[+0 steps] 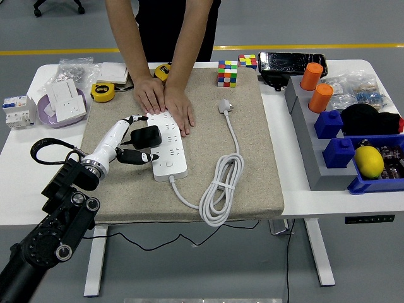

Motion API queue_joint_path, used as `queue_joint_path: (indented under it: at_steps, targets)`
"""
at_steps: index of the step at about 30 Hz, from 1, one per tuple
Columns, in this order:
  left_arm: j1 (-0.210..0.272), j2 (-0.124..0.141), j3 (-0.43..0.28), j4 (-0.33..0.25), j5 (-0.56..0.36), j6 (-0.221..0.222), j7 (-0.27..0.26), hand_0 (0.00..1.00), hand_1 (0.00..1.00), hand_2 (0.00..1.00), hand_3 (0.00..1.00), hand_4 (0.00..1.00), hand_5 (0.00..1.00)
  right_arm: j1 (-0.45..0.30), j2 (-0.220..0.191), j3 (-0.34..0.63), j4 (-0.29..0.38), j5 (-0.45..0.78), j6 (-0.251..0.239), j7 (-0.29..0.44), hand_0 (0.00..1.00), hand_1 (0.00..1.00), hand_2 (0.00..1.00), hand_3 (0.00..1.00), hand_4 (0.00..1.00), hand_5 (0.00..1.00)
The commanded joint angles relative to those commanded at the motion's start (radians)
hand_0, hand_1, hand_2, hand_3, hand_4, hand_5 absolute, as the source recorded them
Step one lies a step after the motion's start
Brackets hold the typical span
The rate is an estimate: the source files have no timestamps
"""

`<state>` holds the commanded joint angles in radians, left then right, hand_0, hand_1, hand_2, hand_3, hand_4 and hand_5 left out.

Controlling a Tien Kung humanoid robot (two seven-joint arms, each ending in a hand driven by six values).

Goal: Pick up the plug,place it near the board,insert it into the board,press the button

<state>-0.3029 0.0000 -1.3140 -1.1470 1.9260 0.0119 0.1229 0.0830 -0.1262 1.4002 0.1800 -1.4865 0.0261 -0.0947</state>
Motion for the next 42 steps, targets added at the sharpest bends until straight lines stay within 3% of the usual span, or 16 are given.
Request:
queue_joint_path:
  at_steps: [12, 23, 38, 39, 42]
  targets:
    - [-0.041, 0.000, -0.014, 0.074, -0.062, 0.013, -0.025, 0.921, 0.928, 0.868, 0.803, 0.998, 0.099, -0.002, 0.002, -0.004, 0.000, -0.001, 0.001, -0.005, 0.827, 0.757, 0.754, 0.782, 0.998, 0.822]
    - [-0.075, 0.000, -0.028, 0.140, -0.041, 0.029, -0.036, 0.911, 0.913, 0.840, 0.768, 0.998, 0.116, 0.002, 0.000, -0.011, 0.000, 0.000, 0.000, -0.005, 0.826, 0.756, 0.754, 0.781, 0.998, 0.816]
    - [-0.090, 0.000, -0.028, 0.183, -0.029, 0.027, -0.036, 0.909, 0.906, 0.825, 0.757, 0.998, 0.114, 0.002, 0.002, -0.012, 0.000, 0.000, -0.001, -0.006, 0.826, 0.755, 0.754, 0.782, 0.998, 0.816]
    - [-0.091, 0.000, -0.028, 0.185, -0.030, 0.029, -0.037, 0.908, 0.904, 0.789, 0.713, 0.998, 0.118, 0.003, 0.002, -0.013, 0.000, 0.002, -0.001, -0.006, 0.826, 0.755, 0.754, 0.781, 0.998, 0.815]
    - [-0.094, 0.000, -0.028, 0.189, -0.031, 0.037, -0.040, 0.908, 0.904, 0.789, 0.713, 0.998, 0.118, 0.003, 0.002, -0.014, 0.000, 0.002, -0.001, -0.006, 0.826, 0.755, 0.754, 0.781, 0.998, 0.815]
